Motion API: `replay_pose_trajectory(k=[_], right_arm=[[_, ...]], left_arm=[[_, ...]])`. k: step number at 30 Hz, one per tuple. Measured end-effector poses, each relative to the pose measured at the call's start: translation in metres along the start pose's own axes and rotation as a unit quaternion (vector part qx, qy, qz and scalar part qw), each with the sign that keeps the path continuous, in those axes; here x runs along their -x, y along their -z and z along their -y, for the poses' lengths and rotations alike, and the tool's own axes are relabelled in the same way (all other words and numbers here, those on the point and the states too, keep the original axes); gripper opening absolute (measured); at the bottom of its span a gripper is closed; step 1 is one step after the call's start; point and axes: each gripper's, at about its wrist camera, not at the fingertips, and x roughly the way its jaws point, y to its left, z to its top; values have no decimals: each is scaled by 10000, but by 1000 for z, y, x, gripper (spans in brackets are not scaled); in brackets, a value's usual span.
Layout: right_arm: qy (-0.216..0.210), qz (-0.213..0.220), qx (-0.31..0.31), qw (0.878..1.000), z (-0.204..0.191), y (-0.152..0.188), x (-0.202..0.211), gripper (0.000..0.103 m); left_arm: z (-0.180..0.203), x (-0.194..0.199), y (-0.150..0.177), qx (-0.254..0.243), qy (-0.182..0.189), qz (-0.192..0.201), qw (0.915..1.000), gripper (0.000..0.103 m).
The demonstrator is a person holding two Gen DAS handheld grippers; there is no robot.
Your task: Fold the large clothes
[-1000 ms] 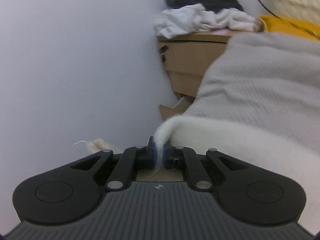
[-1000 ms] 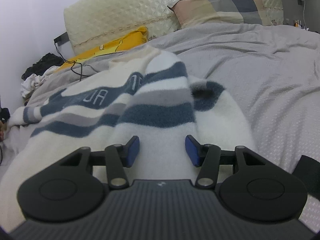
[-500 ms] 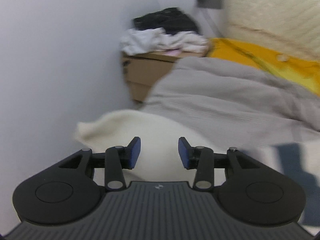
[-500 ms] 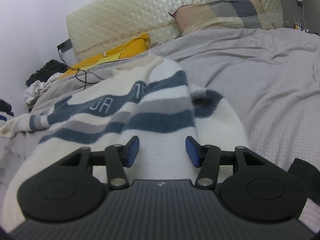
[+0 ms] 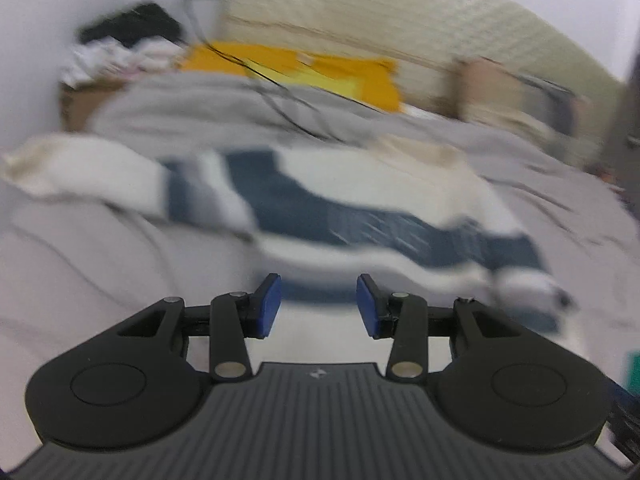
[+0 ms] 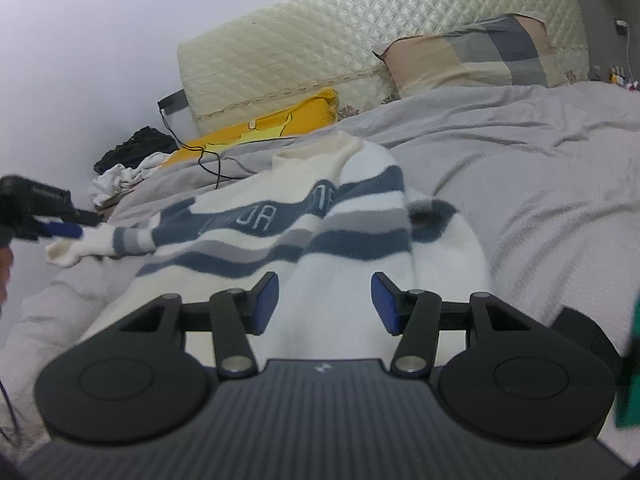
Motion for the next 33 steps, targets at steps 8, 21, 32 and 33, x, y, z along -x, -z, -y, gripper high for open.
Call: replay_pose_trajectory(k=[8,21,32,33], right_arm=[[-145,137,97,9998,-7,4,60,54],[-31,-851,-217,9961,-6,25,38,88],[162,-1410,-1399,9799,29,43,13,76],[205,-1413,-1513,9781,33,44,13,72]], left_arm=[[57,51,79,-522,764,-81,9957,47],[33,24,117,37,817,-454,9956,52],[15,-5,109,306,465,-543,9970,54],[13,-8,109,358,438,-567,9968,54]])
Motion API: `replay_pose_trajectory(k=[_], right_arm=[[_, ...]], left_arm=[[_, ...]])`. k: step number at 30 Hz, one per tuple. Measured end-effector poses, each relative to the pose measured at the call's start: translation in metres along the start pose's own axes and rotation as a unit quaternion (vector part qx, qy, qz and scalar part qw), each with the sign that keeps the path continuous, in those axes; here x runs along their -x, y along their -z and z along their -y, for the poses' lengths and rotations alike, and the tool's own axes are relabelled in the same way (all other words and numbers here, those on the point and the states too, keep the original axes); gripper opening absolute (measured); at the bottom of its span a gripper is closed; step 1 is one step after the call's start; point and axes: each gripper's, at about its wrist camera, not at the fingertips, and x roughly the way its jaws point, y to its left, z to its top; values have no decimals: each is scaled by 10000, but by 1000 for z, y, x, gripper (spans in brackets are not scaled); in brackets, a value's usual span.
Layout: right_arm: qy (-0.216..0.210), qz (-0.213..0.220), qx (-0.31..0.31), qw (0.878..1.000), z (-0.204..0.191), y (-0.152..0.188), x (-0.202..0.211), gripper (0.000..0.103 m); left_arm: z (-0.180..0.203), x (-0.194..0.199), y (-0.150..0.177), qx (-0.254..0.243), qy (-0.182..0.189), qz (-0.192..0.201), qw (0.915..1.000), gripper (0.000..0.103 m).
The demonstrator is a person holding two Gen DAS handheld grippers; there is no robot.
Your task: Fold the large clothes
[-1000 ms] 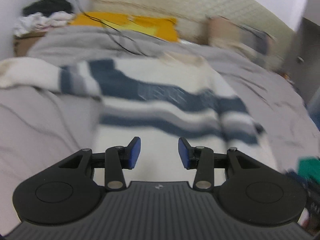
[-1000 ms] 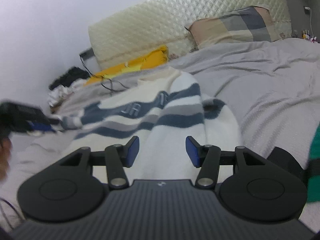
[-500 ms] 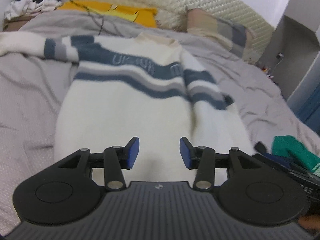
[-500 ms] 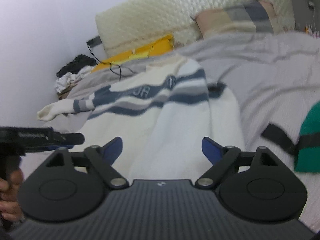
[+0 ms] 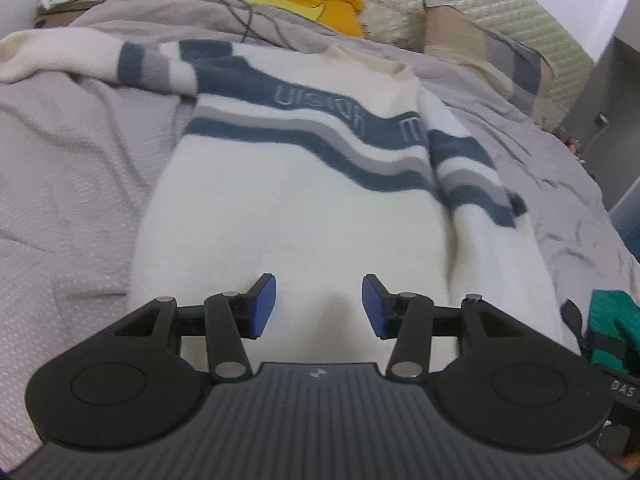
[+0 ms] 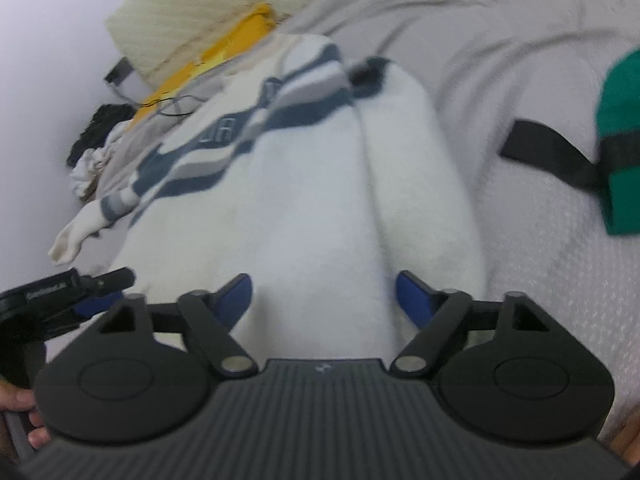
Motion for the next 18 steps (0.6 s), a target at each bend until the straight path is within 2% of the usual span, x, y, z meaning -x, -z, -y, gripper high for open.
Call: replay_pose_trajectory(k=[2,3,5,8,10,12,14,18], right_arm=[[-131,28,-327,9994,9,-2,3,70],[-212,11,-464,9987,13,-3,4,61],[-433,-103,-620,9971,15,-1,4,52],[-718,-256,-519,9957,8,4,8,48],[-545,-298,-211,9978,-3,9,7,45],[-74,-211,237,9995,-16,17,6,26],[72,-109,489,9987,-24,13,12,17],[172,123,707,9973,-23,-28,37,15]], left_arm=[[-6,-3,-2,131,12,-47,9999,54],[-7,-4,-2,193,26,-54,9998,54],[-13,-6,-3,349,77,-69,9993,54],[-20,-6,-4,540,170,-73,9984,54],[-21,-5,-4,616,216,-79,9978,54],[-22,-3,-3,661,255,-81,9975,54],[-22,-2,-2,675,266,-103,9973,54],[-24,1,3,717,299,-135,9969,54]])
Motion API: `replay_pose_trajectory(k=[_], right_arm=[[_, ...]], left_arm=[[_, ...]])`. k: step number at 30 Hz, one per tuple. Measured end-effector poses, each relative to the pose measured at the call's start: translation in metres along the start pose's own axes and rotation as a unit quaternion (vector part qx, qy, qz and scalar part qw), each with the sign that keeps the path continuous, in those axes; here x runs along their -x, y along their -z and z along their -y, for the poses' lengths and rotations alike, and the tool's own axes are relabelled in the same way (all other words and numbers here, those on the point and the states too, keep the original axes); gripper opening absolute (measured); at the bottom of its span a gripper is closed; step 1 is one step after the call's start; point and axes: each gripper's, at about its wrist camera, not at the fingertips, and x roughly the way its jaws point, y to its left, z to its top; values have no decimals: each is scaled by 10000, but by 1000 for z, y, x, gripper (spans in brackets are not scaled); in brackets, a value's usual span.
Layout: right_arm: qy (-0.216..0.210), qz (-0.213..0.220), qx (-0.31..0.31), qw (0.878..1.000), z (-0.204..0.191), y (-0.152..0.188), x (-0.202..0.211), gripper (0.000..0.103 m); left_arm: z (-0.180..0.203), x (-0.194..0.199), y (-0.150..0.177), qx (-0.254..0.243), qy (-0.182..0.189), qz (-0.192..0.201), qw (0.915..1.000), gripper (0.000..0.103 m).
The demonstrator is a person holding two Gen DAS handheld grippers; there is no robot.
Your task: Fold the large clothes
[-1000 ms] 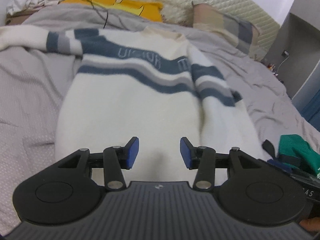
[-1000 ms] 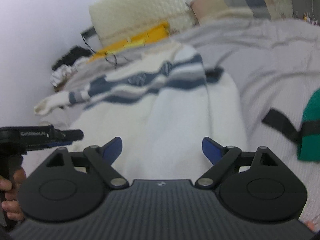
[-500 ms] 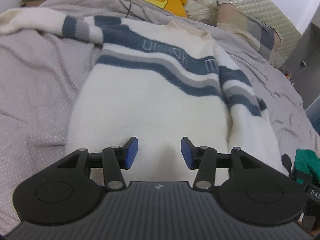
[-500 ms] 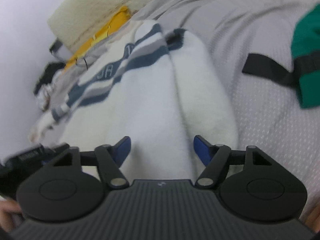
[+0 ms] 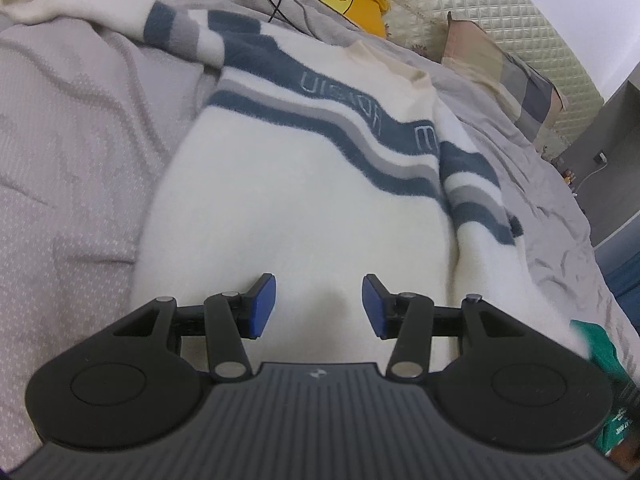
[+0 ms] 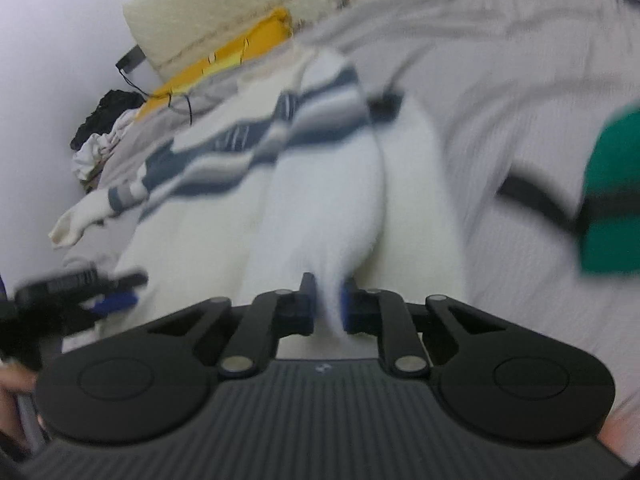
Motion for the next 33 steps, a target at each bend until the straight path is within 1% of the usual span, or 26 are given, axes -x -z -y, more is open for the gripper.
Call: replay_pose_trajectory(k=[1,3,5,7,8,10,11,13,14,15,18,19,20,23,25,27,30,32,33], right_arm=[[128,90,222,9996,2,-14,6,15],[600,288,819,9944,6,-45,14,15],[1090,448,1314,9843,14,-77,14,14],[1591,559,1737,9703,26,-112,7,14],[1848,639,1972,9607,31,-130,3,14],[2358,872,2441,9366,42,-166,-6,14],[2567,991,2541,9272,49,-189,-10,13],[2883,1181,2601,9139,62,-226,-17,13],[3087,1302,2687,9031,70,-244,-19,13],[3303,1421,2816,8896,78,-261,-23,13],[3861,1658,3134,8516,103,-303,-45,13],[4017,1693,3181,8419,113,-314,-54,13],[4131,1695,3171,8367,122,-325,-65,13],[4362,1638,2993,8326,163,-344,-106,13],[4455,1527,2864,8344,185,-344,-135,13],[4472,1376,2653,8430,213,-335,-167,13],[4413,1037,2306,8610,253,-315,-206,14],[4285,949,1978,8765,275,-300,-219,14],[4244,947,1831,8817,280,-294,-223,15]], left_arm=[[-1,1,1,37,40,-19,10000,54],[-1,2,2,74,108,-25,9999,54],[0,1,-1,34,44,51,10000,54],[1,1,-4,-26,-84,167,9998,54],[0,1,-6,-50,-176,255,9995,54],[-3,3,-10,-69,-312,425,9986,54],[-5,4,-14,-69,-352,507,9981,54],[-10,7,-20,-73,-491,686,9964,54],[-12,8,-23,-101,-634,786,9948,54],[-15,10,-27,-116,-759,886,9931,54],[-26,11,-38,-39,-975,1116,9890,54],[-31,10,-42,1,-1043,1162,9877,54],[-35,8,-46,63,-1159,1218,9857,54],[-50,-1,-57,218,-1498,1226,9809,54],[-59,-9,-61,335,-1604,1141,9799,54],[-65,-19,-63,384,-1660,977,9805,54],[-66,-33,-64,245,-1718,820,9814,54],[-67,-38,-64,207,-1716,769,9819,56],[-67,-40,-63,203,-1714,756,9821,58]])
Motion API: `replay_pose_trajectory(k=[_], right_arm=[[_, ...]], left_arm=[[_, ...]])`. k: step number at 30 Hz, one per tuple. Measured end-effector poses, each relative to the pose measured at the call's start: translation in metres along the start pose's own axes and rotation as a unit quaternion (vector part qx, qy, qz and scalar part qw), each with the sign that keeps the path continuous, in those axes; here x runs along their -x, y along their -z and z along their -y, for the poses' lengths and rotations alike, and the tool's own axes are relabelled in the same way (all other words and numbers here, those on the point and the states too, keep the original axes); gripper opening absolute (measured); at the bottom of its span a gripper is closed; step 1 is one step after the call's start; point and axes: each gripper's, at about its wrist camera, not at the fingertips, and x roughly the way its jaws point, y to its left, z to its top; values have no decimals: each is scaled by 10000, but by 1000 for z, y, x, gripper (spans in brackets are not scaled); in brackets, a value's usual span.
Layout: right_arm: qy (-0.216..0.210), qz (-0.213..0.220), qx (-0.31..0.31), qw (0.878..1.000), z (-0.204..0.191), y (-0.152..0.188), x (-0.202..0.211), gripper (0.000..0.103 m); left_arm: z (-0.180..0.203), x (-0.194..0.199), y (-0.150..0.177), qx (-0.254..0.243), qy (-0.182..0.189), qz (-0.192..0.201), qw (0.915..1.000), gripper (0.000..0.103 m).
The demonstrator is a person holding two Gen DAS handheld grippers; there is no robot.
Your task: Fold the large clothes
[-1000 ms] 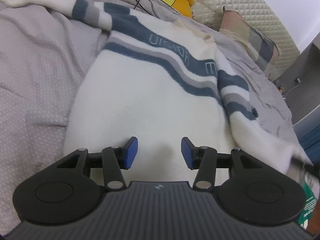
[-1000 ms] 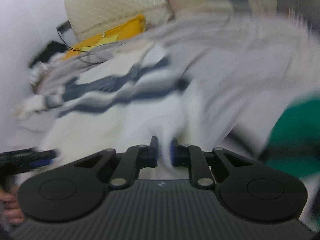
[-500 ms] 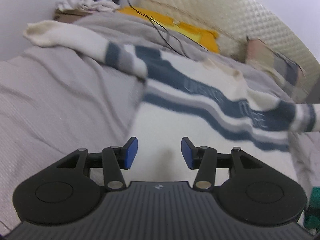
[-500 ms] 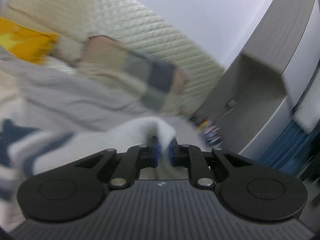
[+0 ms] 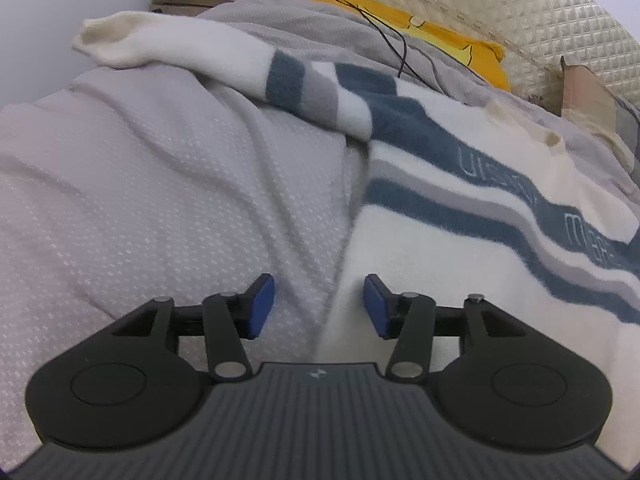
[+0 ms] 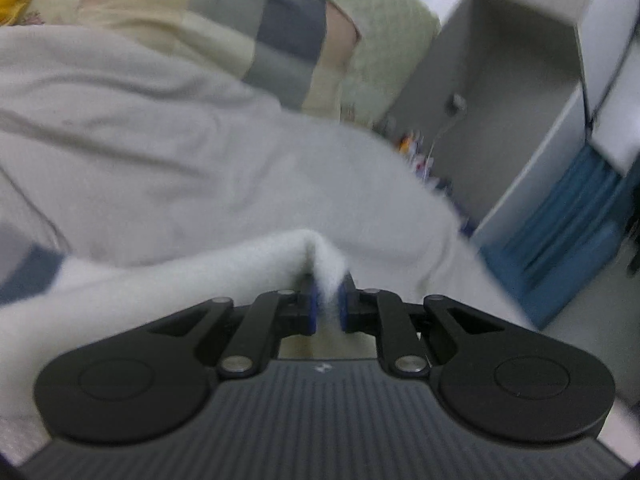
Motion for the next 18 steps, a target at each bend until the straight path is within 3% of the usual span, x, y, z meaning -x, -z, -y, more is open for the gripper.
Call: replay_pose_trajectory(k=[5,7,9,10,14,18], right_arm=[[-335,158,-650,9972,14,18,6,18],[-448,200,-881,9949,21,15,17,29],[-614,266,-1053,9922,29,18,37,66],[-727,287,-1139,9904,33,19,46,71],[-1344,-51,-1501,9795,47,28,87,72],[-1880,-16,-1701,9673,50,45,150,72]], left_arm=[[-3,-3,0,97,98,-36,9999,60],[-5,1,1,193,162,-83,9996,60],[-9,3,0,306,216,-169,9992,60],[-11,4,0,366,246,-221,9988,60],[-24,4,-2,680,542,-519,9949,62],[-42,10,3,1053,867,-710,9881,64]])
